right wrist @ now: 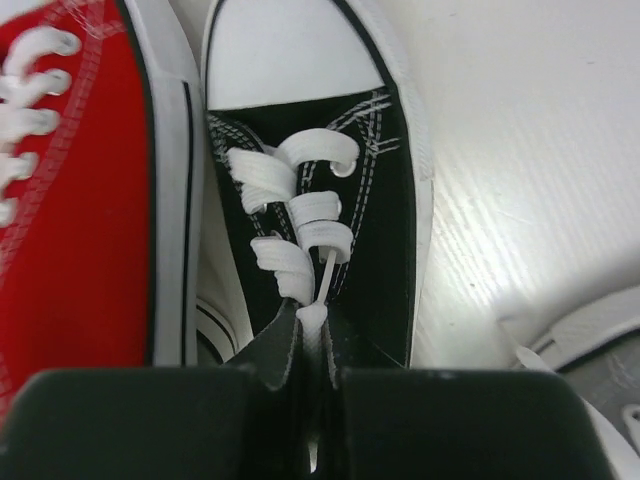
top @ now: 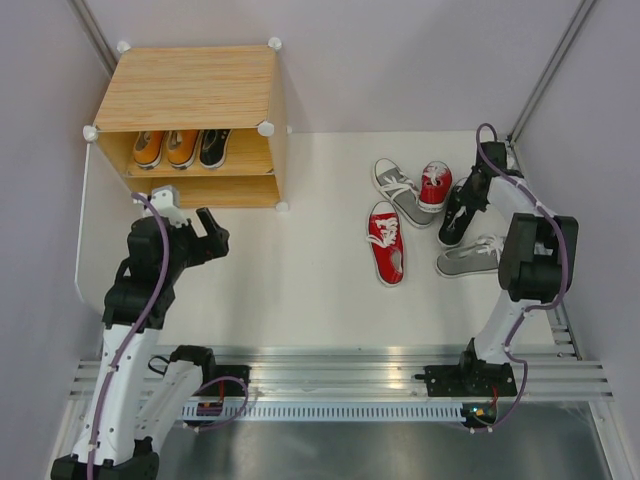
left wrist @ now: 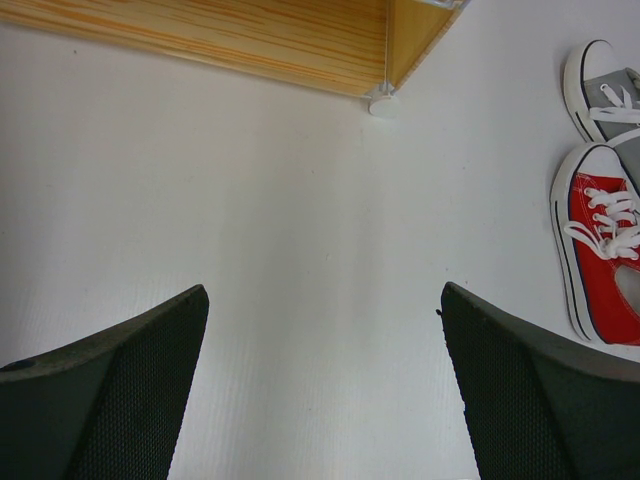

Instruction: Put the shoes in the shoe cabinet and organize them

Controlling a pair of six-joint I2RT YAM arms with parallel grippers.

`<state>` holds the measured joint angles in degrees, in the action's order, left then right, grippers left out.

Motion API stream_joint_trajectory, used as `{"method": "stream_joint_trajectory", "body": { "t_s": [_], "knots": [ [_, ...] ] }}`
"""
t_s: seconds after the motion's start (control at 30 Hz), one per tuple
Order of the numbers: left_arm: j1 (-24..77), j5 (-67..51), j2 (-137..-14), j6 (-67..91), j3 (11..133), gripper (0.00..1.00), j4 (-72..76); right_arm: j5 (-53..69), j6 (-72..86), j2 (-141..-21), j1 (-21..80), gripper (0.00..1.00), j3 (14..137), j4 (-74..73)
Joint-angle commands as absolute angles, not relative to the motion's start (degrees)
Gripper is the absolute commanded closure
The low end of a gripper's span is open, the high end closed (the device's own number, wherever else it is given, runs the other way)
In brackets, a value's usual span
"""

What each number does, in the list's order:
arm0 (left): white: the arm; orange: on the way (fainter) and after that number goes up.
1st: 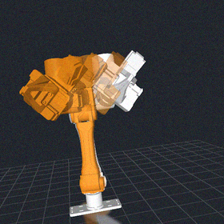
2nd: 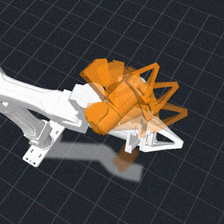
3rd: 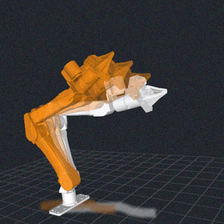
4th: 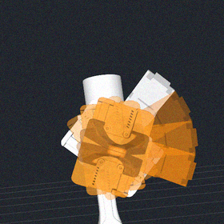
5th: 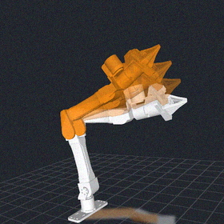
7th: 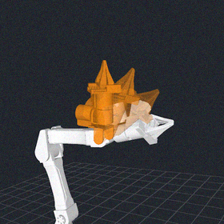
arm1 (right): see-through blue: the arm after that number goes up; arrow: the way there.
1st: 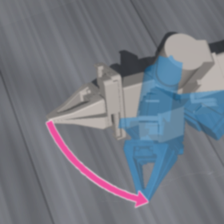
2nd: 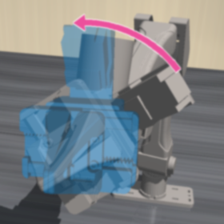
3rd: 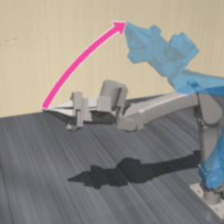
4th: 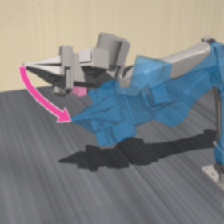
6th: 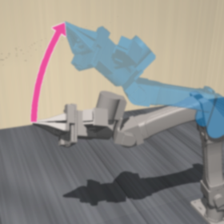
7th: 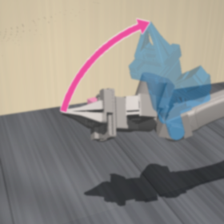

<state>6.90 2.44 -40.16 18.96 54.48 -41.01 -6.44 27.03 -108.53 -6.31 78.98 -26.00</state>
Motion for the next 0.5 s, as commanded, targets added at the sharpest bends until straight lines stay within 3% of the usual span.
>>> {"method": "stream_joint_trajectory", "body": {
  "t_s": [0.0, 0.27, 0.47],
  "knots": [
    [7.3, 1.6, -40.4, 17.2, 55.2, 0.00, -39.6, -9.9, 26.5, -101.1, -7.2, 0.99, 83.8, -24.5],
    [7.5, 1.5, -41.2, 17.5, 55.2, 0.00, -39.2, -15.5, 27.7, -95.9, -6.5, 0.99, 87.4, -29.8],
    [7.6, 1.2, -42.4, 17.7, 55.3, 0.00, -38.8, -17.1, 29.6, -91.9, -0.6, 0.99, 88.0, -32.6]
  ]
}}
